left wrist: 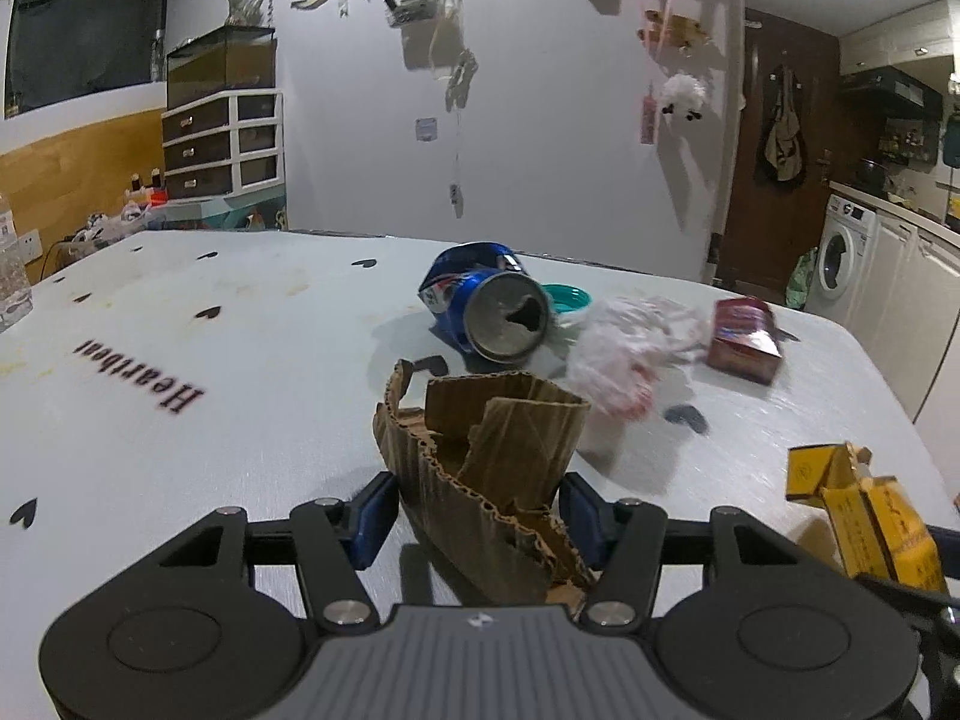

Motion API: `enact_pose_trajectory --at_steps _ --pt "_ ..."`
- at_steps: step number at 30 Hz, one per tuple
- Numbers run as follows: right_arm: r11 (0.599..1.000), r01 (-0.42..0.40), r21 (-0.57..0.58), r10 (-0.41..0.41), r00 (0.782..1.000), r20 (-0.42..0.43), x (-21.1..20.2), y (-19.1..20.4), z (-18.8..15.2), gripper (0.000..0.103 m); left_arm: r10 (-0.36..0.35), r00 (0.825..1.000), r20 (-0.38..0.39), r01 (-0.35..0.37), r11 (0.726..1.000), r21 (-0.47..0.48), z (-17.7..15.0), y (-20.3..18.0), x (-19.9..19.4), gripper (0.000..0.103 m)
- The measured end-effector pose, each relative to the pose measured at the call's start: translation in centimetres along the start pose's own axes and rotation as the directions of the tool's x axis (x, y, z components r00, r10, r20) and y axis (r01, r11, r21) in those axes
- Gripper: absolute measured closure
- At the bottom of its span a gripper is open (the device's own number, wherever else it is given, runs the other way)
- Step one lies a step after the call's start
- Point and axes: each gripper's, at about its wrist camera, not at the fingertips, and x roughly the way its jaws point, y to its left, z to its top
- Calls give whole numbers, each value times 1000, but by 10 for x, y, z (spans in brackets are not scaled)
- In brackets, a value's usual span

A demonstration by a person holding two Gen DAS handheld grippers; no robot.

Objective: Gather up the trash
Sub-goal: 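Carry the cardboard and yellow box with both tools over the wastebasket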

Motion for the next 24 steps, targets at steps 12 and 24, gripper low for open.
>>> enact_pose_trajectory --at_steps 12,24 --pt "999 6 52 -7 1000 16 -47 -13 -28 57 -33 999 42 34 999 -11 -27 -17 -63 43" --pt "994 54 93 -62 995 83 -112 -37 -46 58 -82 992 98 78 996 50 -42 -49 -130 43"
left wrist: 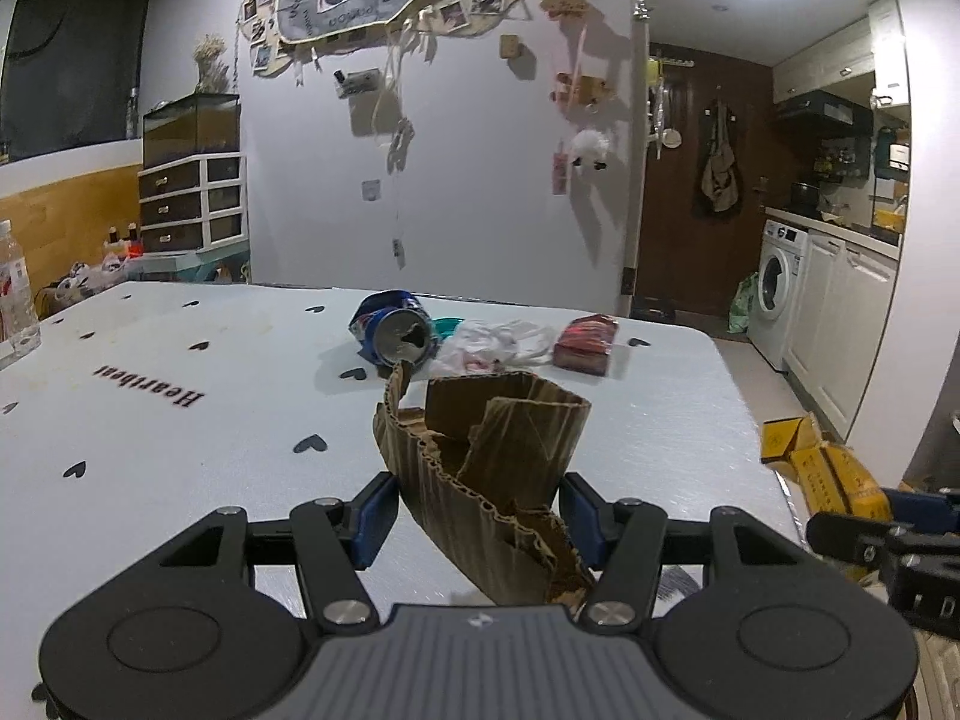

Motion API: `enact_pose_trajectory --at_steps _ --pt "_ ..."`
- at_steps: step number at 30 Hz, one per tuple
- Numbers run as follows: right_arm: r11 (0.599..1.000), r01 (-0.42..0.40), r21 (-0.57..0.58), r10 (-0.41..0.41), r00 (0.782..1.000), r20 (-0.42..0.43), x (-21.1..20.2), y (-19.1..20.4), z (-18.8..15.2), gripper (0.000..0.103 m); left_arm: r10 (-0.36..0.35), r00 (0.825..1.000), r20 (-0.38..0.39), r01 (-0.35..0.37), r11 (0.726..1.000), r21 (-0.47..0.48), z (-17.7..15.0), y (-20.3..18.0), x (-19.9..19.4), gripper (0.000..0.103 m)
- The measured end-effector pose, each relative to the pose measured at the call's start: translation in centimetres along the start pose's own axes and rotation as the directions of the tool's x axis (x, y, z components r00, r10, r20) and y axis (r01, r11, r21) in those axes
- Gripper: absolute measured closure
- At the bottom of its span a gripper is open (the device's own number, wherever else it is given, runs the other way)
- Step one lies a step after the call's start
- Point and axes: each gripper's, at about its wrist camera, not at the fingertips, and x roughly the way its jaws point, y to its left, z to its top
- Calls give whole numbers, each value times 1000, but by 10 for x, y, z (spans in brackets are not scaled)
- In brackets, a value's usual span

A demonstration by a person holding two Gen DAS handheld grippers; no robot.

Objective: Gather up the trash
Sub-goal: 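Carry the cardboard and yellow box with both tools over the wastebasket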

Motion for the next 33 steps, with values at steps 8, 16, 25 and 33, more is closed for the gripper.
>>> enact_pose_trajectory --at_steps 8,16,25,33 --pt "998 63 28 -64 998 21 -38 -37 -13 58 -25 1000 2 25 999 25 -13 -32 -23 43" --pt "991 129 44 -130 991 21 -66 -71 -30 58 -87 996 -10 87 994 65 -25 -78 -32 43" --pt "972 223 75 -224 975 1 -93 -120 -54 59 -163 986 -37 166 977 136 -39 -136 -35 43" --pt "956 271 116 -268 963 -40 -107 -161 -83 59 -238 968 -82 249 952 180 -53 -183 -34 43"
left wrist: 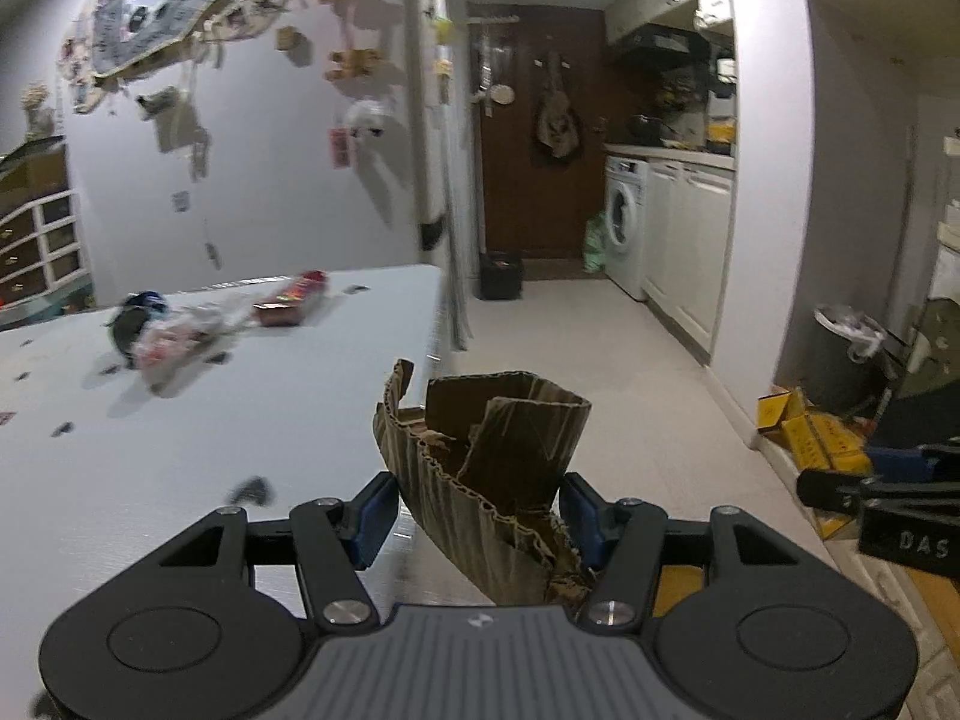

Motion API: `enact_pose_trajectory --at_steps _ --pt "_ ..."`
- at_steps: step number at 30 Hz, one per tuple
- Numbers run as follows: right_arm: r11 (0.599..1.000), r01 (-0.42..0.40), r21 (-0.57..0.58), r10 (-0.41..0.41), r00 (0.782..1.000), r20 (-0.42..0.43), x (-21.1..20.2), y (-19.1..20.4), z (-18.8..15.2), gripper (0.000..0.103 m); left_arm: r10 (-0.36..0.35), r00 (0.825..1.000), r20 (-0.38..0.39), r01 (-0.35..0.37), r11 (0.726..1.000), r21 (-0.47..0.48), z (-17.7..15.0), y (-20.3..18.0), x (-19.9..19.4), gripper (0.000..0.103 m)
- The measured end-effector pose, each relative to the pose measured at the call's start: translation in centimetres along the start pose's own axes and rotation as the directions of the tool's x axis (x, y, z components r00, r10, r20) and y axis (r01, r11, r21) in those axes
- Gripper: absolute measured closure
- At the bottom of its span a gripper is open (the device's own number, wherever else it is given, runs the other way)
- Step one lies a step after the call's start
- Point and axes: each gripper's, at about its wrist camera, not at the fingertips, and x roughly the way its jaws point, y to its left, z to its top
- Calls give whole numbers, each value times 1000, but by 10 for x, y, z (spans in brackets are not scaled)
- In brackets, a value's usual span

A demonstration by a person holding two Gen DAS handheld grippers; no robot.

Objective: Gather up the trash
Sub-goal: 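Carry the cardboard and yellow box with both tools over the wastebasket, then open both tools to drop the cardboard and yellow box into the wastebasket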

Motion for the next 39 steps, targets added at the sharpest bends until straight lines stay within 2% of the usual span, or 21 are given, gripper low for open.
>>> enact_pose_trajectory --at_steps 5,10,20,31,34,39 --pt "999 20 29 -19 999 -38 4 -25 -19 59 -55 997 -54 56 998 27 -12 -29 19 43" --pt "998 39 54 -34 995 -95 14 -47 -43 59 -102 987 -126 108 993 46 -27 -56 43 43" --pt "994 52 97 -29 974 -225 48 -73 -85 60 -145 945 -293 166 985 48 -62 -84 105 43" --pt "994 -13 105 54 913 -403 102 -71 -113 60 -161 871 -464 191 981 19 -105 -86 169 43" --pt "998 -38 57 60 894 -445 117 -67 -113 59 -166 855 -491 194 981 6 -111 -85 184 43" --pt "995 -90 -29 63 858 -510 140 -59 -116 59 -176 838 -516 188 982 -29 -113 -83 207 43"
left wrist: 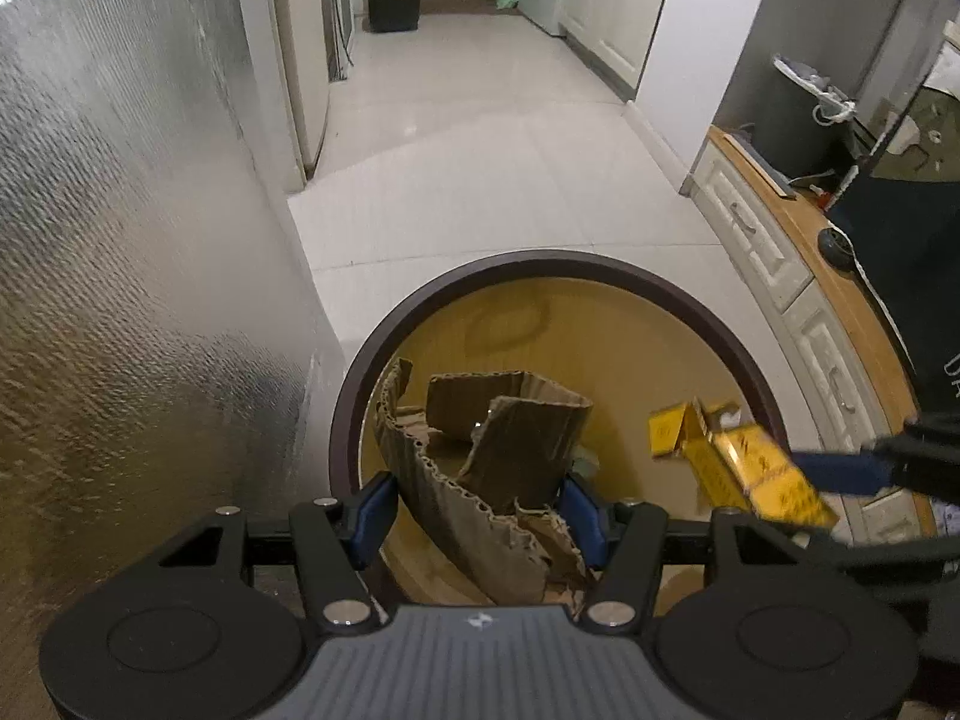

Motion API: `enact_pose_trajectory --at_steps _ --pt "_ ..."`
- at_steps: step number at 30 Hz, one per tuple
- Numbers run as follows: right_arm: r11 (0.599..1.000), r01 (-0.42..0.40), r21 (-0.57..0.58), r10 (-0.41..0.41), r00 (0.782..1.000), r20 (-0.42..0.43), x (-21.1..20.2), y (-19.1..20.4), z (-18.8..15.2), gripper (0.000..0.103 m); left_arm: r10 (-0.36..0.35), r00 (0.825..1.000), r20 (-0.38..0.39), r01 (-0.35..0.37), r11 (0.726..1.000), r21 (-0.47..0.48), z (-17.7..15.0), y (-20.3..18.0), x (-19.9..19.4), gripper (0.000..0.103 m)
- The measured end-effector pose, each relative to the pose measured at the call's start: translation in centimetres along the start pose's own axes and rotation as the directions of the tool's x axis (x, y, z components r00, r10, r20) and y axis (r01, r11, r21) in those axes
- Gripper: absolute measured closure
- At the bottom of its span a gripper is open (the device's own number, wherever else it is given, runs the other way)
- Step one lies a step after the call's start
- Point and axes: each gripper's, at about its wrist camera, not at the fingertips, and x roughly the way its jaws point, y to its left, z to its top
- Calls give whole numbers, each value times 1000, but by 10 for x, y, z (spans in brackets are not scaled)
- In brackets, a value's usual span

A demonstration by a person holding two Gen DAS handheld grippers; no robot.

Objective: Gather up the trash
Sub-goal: 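Open both tools to drop the cardboard and yellow box into the wastebasket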

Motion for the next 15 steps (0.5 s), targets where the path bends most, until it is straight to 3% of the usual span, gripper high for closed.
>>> enact_pose_trajectory --at_steps 11,13,15 --pt "992 -101 -71 91 987 -133 35 8 9 59 -31 998 -47 30 999 -19 8 5 31 42" --pt "990 -122 -73 111 984 -142 37 7 10 57 -35 998 -55 34 999 -18 6 5 34 42" --pt "989 -124 -82 110 982 -151 39 8 11 47 -40 997 -62 39 999 -21 3 5 36 42"
